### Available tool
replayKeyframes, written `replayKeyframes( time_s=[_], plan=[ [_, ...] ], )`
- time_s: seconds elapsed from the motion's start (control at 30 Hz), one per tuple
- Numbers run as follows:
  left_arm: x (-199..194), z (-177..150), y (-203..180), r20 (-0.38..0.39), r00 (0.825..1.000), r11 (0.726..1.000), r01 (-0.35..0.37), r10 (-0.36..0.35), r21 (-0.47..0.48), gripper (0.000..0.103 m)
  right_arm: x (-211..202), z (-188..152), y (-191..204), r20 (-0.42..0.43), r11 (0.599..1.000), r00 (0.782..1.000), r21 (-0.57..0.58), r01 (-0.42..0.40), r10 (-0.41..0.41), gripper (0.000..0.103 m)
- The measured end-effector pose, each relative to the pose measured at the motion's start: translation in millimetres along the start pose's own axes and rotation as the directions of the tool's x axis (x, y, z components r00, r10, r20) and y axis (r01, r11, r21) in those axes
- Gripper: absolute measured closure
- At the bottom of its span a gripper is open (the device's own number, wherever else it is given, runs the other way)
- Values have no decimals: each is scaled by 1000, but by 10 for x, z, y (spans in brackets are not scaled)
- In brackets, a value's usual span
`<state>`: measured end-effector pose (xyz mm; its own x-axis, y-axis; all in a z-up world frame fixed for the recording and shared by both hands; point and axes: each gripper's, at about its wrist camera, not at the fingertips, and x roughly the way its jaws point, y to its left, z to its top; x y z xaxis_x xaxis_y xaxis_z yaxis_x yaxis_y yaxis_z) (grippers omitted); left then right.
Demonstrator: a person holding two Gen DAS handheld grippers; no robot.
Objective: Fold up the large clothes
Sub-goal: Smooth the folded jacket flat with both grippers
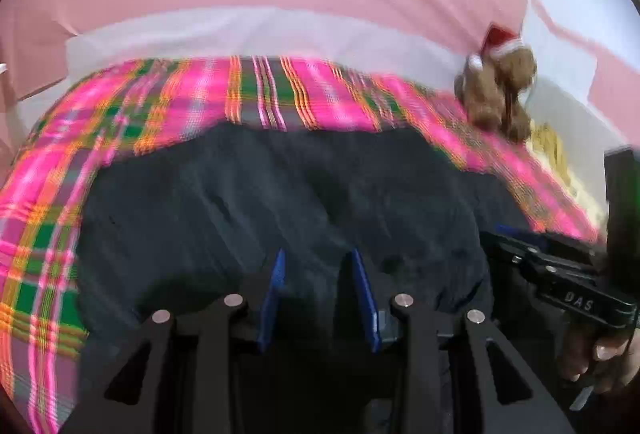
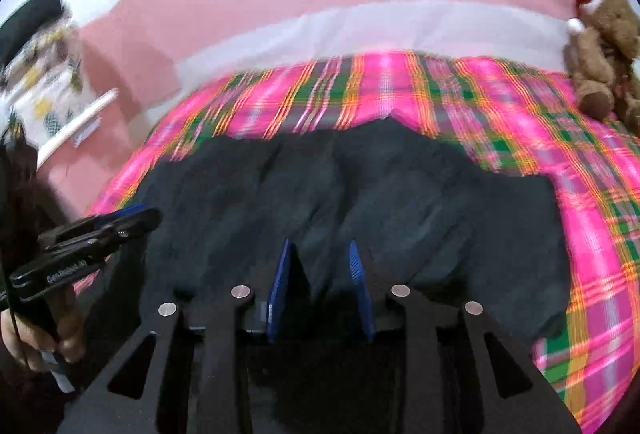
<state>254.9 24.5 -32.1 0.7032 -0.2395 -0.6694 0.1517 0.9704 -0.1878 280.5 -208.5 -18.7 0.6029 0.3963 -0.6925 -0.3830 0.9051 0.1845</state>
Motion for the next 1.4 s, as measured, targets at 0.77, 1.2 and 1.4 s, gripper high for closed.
replayKeyframes(
  time_s=[0.77,1.2,1.4],
  plan=[
    [275,-281,-82,-111,992,998,-61,60,-2,65,391,-438,-33,-137,999,990,18,26,-23,72],
    [360,-301,-38,-100,994,998,-56,54,-21,65,506,-440,-24,-136,999,990,14,43,-41,72],
    [352,-328,-50,-82,995,998,-65,64,-11,65,524,-459,-32,-125,999,992,24,38,-35,72]
  ],
)
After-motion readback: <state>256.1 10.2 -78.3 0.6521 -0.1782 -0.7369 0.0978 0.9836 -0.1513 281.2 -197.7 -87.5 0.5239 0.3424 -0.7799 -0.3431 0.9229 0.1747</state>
